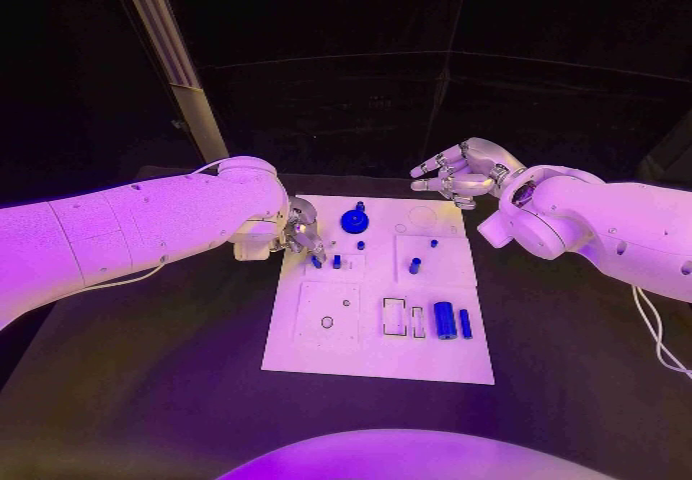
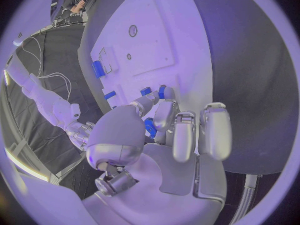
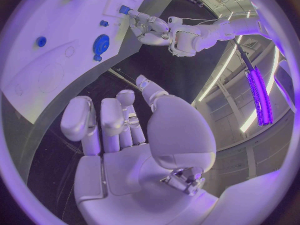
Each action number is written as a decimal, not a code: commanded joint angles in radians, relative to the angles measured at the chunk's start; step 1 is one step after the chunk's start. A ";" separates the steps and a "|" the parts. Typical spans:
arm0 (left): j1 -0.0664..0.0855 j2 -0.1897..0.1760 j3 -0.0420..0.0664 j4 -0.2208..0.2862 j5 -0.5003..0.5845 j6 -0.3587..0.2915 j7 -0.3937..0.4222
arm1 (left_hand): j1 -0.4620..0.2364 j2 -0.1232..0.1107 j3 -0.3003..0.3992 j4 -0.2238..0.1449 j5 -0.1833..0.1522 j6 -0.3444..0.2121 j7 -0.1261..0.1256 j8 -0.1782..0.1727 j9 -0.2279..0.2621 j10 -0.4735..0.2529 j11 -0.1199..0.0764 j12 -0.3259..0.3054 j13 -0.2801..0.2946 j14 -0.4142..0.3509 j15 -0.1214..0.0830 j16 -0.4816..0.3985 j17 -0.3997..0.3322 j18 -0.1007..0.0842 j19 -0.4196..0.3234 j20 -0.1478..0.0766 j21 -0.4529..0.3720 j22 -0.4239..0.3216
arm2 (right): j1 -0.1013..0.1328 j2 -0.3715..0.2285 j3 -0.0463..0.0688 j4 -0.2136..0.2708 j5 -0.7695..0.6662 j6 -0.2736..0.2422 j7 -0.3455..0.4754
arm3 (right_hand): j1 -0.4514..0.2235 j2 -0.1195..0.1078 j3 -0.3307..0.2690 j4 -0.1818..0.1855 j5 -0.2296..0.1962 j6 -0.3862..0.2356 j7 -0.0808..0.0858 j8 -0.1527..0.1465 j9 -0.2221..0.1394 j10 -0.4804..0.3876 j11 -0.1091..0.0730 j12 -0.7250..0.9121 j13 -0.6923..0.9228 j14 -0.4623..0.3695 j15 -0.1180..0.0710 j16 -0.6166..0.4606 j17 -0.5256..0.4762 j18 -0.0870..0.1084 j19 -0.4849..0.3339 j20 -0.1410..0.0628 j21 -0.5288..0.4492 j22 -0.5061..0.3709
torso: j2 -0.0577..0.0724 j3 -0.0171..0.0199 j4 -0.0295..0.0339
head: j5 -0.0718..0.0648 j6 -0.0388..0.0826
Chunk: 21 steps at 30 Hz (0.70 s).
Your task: Assemble the parts on the task board
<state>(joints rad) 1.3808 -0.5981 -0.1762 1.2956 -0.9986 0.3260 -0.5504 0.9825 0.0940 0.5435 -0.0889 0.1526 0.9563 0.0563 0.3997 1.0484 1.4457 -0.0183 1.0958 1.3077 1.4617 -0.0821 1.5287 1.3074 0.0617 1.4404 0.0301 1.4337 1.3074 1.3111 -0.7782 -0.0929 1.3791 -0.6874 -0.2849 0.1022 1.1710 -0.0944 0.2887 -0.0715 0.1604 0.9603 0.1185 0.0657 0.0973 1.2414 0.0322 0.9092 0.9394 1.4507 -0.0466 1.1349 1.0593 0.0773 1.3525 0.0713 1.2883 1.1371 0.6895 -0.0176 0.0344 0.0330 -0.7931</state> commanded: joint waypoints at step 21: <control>-0.003 0.008 -0.002 -0.007 0.010 -0.018 -0.006 | -0.050 -0.010 0.121 -0.104 0.033 0.005 -0.015 0.008 0.010 0.005 -0.008 -0.014 0.036 0.096 0.003 0.003 0.209 -0.010 0.000 0.006 -0.001 0.077 | 0.002 0.000 0.000 0.002 -0.001 0.005 0.006 | -0.011 0.003 0.003 -0.007 0.005 -0.002 0.000 -0.001 0.002 -0.002 0.000 -0.006 -0.004 0.007 0.003 -0.007 -0.003 0.015 0.001 -0.004 -0.004 -0.004 | 0.000 0.0002 0.0008 | -0.001 0.000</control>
<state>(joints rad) 1.3783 -0.5916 -0.1785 1.2898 -0.9978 0.3287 -0.5529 0.9538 0.0992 0.5512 -0.0812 0.2063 0.9646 0.0512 0.4075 1.0595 1.4473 -0.0196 1.0840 1.3077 1.4615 -0.0819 1.5287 1.3074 0.0618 1.4404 0.0300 1.4337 1.3074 1.3111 -0.7781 -0.0929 1.3795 -0.6874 -0.2846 0.1022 1.1693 -0.0927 0.2914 -0.0742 0.1604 0.9602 0.1185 0.0657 0.0977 1.2414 0.0322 0.9092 0.9370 1.4507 -0.0466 1.1313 1.0578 0.0774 1.3525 0.0713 1.2883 1.1347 0.6891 -0.0172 0.0347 0.0322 -0.7925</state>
